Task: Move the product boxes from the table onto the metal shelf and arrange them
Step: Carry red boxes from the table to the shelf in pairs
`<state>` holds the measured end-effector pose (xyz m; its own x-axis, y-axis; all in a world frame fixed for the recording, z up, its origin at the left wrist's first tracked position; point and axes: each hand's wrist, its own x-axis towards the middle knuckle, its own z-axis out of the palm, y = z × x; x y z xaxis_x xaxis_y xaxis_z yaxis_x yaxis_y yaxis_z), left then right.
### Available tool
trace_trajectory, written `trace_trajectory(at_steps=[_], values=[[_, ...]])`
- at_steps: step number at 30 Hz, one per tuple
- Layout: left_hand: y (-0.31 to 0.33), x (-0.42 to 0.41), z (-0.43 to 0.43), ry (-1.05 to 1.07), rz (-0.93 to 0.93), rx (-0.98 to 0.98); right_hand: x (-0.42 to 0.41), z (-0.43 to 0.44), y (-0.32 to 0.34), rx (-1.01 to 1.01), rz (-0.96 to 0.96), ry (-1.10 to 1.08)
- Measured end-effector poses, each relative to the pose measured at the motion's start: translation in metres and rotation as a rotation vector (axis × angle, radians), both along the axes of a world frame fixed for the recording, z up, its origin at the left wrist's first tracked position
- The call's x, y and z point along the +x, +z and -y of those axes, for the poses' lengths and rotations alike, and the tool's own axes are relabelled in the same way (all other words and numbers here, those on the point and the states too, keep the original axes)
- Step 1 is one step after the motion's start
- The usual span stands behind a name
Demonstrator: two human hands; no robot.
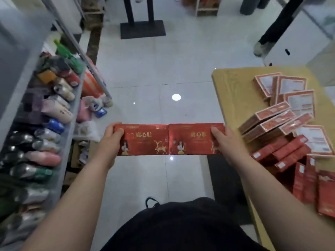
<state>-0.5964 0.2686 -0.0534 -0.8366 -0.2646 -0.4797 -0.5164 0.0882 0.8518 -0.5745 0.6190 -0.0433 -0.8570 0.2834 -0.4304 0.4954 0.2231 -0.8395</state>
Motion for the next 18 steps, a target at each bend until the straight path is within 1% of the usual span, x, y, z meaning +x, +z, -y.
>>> trace_trajectory(at_steps=[2,4,9,12,15,18], values=[[0.004,0.004,0.036,0.098,0.016,0.004,-0.029,0.032,-0.004,-0.008,0.022,0.110],[0.004,0.012,0.064,0.190,0.019,-0.006,-0.056,0.062,-0.006,-0.062,0.038,0.188],[0.007,0.033,0.102,0.452,0.011,-0.006,-0.119,0.128,-0.003,-0.120,0.039,0.454],[0.012,0.047,0.115,0.617,0.005,0.013,-0.156,0.164,0.004,-0.119,0.026,0.653],[0.026,0.061,0.117,0.805,-0.029,-0.017,-0.187,0.203,0.017,-0.114,-0.026,0.838],[0.044,0.077,0.114,0.996,-0.065,-0.055,-0.209,0.245,0.034,-0.153,-0.064,1.023]])
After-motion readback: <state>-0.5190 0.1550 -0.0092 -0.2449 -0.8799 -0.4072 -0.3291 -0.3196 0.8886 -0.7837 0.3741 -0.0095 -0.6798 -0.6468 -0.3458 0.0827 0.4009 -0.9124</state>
